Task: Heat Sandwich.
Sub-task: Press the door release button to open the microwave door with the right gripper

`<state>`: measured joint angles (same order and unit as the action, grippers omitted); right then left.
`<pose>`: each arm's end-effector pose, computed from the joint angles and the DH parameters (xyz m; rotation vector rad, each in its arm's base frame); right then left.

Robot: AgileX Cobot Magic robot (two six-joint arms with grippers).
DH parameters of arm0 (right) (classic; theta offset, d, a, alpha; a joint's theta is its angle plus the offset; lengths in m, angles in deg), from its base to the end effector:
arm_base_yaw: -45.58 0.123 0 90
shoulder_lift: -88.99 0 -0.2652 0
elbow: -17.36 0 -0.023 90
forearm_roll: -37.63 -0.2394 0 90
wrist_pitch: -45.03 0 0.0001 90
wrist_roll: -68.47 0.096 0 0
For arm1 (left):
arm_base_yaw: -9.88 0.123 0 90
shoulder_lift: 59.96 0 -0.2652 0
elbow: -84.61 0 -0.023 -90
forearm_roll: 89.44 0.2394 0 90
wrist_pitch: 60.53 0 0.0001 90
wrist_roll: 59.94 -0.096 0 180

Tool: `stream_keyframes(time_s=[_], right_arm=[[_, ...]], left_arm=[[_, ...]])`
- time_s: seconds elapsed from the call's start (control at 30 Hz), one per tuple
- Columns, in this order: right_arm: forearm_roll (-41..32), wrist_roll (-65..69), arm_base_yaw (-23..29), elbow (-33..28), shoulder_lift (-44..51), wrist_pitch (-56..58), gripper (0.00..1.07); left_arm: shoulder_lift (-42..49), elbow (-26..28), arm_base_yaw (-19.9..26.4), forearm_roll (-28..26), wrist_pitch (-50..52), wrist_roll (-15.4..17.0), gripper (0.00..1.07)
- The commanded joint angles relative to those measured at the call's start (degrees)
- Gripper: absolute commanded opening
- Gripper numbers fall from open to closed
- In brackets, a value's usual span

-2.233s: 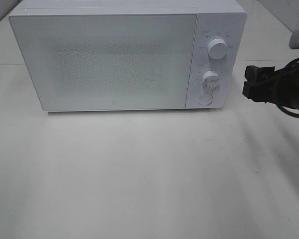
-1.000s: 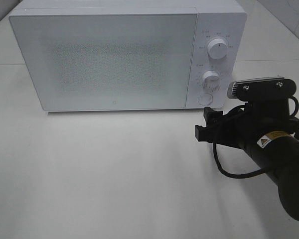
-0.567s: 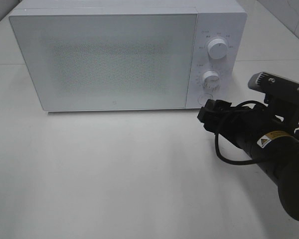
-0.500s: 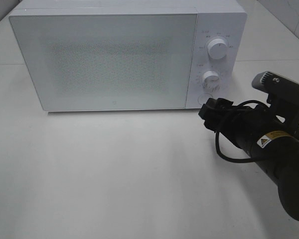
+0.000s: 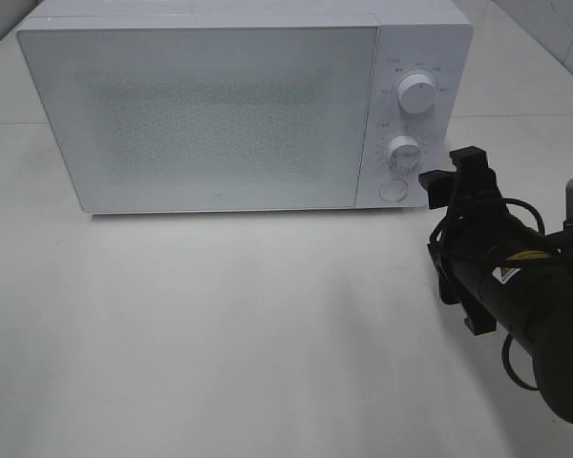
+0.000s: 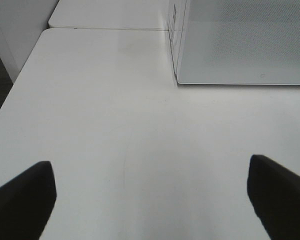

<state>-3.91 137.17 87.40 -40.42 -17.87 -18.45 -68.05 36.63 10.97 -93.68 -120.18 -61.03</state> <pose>0.2137 0.1148 0.1276 1.1900 1.5460 0.9994 0.0097 -0.0059 0.2715 0.0028 2.0181 -0.0640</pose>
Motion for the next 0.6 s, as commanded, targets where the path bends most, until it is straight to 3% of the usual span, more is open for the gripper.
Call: stream_keyframes(time_s=[0.03,0.1,0.17,0.2,0.23,0.3,0.33,0.6], right_arm=[[0.3,7.0,0.2,0.1,0.1,-0.1,0.62],[0.3,7.5,0.2,0.1,0.1,-0.1,0.58],[0.3,8.3,0.2,0.1,0.1,-0.1,0.45],[0.3,8.4,0.2,0.1,0.1,-0.1,0.31],[0.3,8.4,0.2,0.1,0.1,-0.1,0.31],[0.3,8.4,0.2,0.1,0.1,-0.1,0.15],[0.3,8.4,0.2,0.1,0.1,-0.1,0.01],[0.3,8.4,0.2,0.1,0.1,1.2,0.0]], left_arm=[[1.5,-0.2,0.2,-0.3,0.4,0.1,0.98],[1.5,-0.2,0.2,-0.3,0.4,0.1,0.98],[1.5,-0.2,0.2,-0.3,0.4,0.1,0.98],[1.5,-0.2,0.2,-0.3,0.4,0.1,0.98],[1.5,-0.2,0.2,-0.3,0.4,0.1,0.98],[1.5,-0.2,0.2,-0.3,0.4,0.1,0.98],[1.5,-0.2,0.2,-0.3,0.4,0.1,0.98],[1.5,-0.2,0.2,-0.3,0.4,0.1,0.98]])
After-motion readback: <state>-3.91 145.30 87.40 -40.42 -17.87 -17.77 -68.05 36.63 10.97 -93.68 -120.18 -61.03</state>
